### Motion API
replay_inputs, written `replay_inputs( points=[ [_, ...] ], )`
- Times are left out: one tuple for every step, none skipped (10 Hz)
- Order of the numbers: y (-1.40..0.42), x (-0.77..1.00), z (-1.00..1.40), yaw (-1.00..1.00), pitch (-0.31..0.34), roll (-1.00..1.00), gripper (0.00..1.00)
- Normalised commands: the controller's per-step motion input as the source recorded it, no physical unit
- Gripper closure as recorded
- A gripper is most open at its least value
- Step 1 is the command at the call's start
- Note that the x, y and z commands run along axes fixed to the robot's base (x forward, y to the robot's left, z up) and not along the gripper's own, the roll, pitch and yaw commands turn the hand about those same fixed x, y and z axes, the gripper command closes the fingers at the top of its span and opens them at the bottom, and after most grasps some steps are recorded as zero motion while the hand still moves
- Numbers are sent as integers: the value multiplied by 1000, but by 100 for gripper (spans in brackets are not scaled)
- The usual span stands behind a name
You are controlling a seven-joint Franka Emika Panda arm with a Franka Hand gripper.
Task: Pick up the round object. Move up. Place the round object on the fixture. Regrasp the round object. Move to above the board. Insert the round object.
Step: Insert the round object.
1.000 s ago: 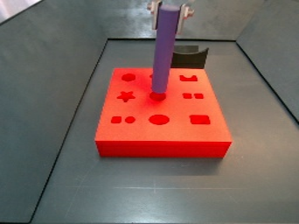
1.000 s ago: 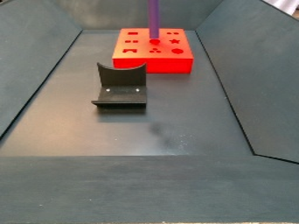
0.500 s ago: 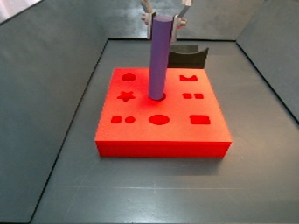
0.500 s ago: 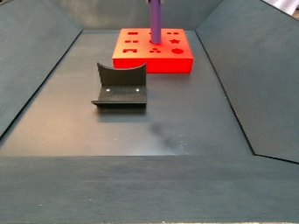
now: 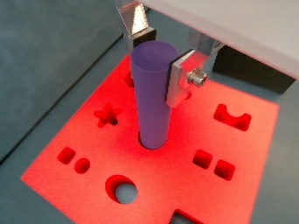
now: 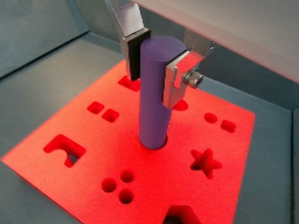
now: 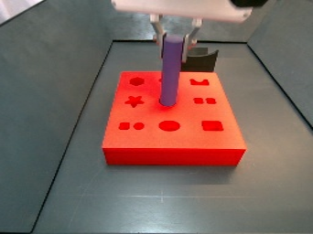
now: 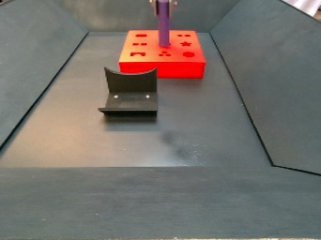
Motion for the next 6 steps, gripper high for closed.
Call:
replay_inputs(
  points=[
    [0,0,-526,0,-83,0,100],
    [0,0,-574,0,-70,16,100],
    [0,0,-511,0,-43,6,100],
    [0,-31,-146,0,-169,-67,100],
    [0,0,0,0,-30,0,100],
    [0,0,0,0,0,0,100]
  ],
)
